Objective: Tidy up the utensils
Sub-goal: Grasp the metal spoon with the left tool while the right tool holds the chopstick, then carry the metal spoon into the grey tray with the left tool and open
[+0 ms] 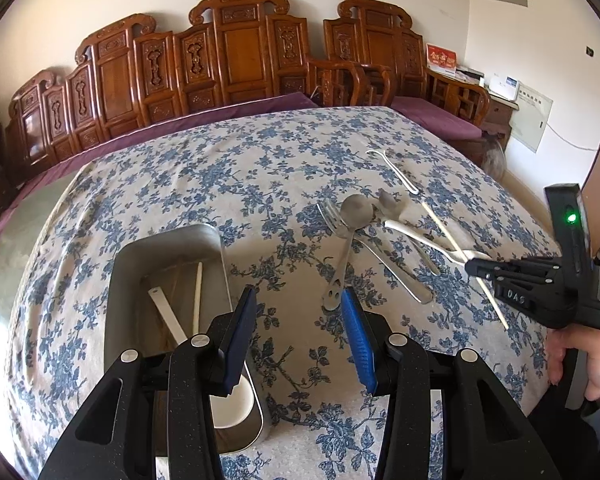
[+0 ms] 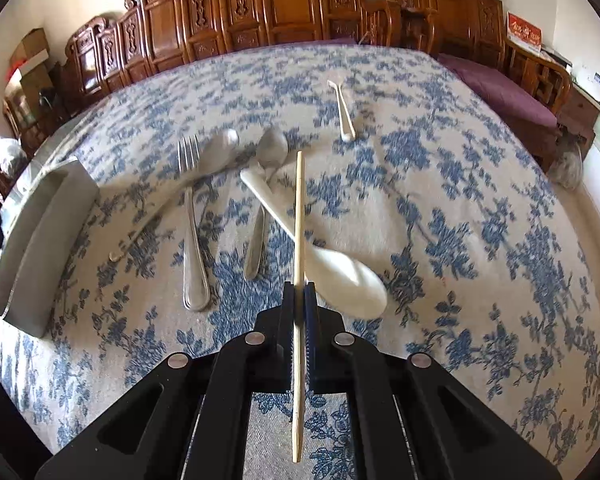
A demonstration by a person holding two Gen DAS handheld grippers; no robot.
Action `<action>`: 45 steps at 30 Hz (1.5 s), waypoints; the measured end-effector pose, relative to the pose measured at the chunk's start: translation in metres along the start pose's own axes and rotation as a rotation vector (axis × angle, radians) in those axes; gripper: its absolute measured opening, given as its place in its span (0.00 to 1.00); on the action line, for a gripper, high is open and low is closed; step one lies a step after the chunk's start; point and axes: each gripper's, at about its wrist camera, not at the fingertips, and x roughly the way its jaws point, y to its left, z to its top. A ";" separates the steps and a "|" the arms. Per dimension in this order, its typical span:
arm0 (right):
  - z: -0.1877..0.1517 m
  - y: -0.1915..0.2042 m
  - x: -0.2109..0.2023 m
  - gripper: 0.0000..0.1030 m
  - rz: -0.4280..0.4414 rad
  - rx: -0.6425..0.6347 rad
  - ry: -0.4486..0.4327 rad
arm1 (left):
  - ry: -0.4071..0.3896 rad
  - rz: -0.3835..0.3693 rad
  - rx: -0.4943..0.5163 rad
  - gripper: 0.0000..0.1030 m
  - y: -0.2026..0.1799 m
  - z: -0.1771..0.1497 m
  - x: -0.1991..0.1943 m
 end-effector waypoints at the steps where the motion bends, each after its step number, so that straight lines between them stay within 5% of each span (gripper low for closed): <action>1: 0.002 -0.001 -0.003 0.06 0.007 0.000 -0.013 | 0.003 -0.004 0.007 0.40 -0.001 0.003 0.001; 10: 0.016 -0.006 -0.009 0.06 0.053 -0.023 -0.079 | 0.051 -0.045 0.064 0.35 -0.020 0.027 0.035; 17: 0.023 -0.017 -0.001 0.06 0.100 0.005 -0.075 | 0.138 -0.069 0.100 0.24 -0.037 0.048 0.090; 28: 0.023 -0.022 0.007 0.06 0.163 0.054 -0.058 | 0.275 -0.080 0.119 0.23 -0.053 0.053 0.155; 45: 0.025 -0.017 0.007 0.06 0.213 0.071 -0.060 | 0.286 -0.099 0.129 0.05 -0.056 0.056 0.168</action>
